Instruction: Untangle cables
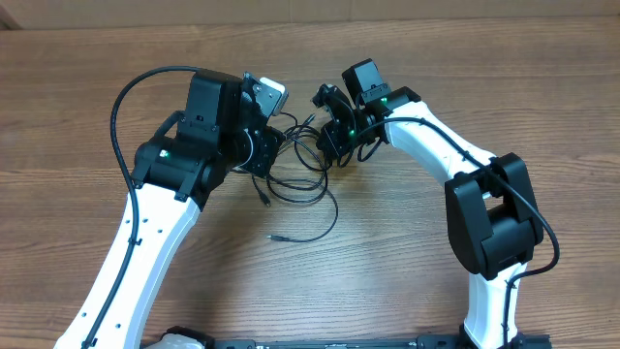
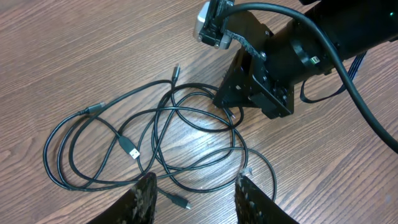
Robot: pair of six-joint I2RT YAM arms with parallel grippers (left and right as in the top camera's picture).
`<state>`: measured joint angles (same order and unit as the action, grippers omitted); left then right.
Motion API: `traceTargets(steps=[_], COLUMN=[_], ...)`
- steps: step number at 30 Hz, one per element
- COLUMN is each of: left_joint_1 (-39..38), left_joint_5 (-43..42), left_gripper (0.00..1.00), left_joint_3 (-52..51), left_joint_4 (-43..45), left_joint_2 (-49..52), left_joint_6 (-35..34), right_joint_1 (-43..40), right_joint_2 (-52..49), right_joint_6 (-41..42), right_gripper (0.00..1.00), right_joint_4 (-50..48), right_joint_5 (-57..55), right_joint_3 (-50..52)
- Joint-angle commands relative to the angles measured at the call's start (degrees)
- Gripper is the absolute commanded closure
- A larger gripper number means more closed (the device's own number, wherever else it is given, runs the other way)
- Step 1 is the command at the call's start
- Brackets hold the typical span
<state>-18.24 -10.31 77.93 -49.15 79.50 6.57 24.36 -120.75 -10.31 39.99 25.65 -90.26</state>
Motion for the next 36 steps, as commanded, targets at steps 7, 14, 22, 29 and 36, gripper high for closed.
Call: traceTargets(steps=[7, 14, 22, 29, 36], left_joint_1=[0.22, 0.22, 0.22, 0.20, -0.90], left_joint_5=[0.24, 0.22, 0.07, -4.55, -10.71], left_gripper=[0.59, 0.59, 0.59, 0.62, 0.62], left_joint_3=[0.96, 0.96, 0.92, 0.92, 0.92], left_joint_4=[0.02, 0.28, 0.33, 1.92, 8.13], left_joint_2=[-0.11, 0.00, 5.62, 14.45, 20.04], left_joint_6=[0.11, 0.07, 0.00, -0.35, -1.25], right_joint_1=[-2.45, -5.53, -8.33, -8.35, -8.35], right_joint_2=[1.99, 8.22, 16.87, 24.72, 30.56], right_joint_6=[2.32, 2.08, 2.10, 2.12, 3.82], right_gripper=[0.96, 0.96, 0.96, 0.96, 0.96], right_joint_4=[3.43, 12.17, 20.00, 20.57, 20.72], right_joint_5=[0.50, -0.15, -0.57, -3.63, -3.74], right_joint_3=[-6.64, -18.40, -27.56, -29.83, -29.83])
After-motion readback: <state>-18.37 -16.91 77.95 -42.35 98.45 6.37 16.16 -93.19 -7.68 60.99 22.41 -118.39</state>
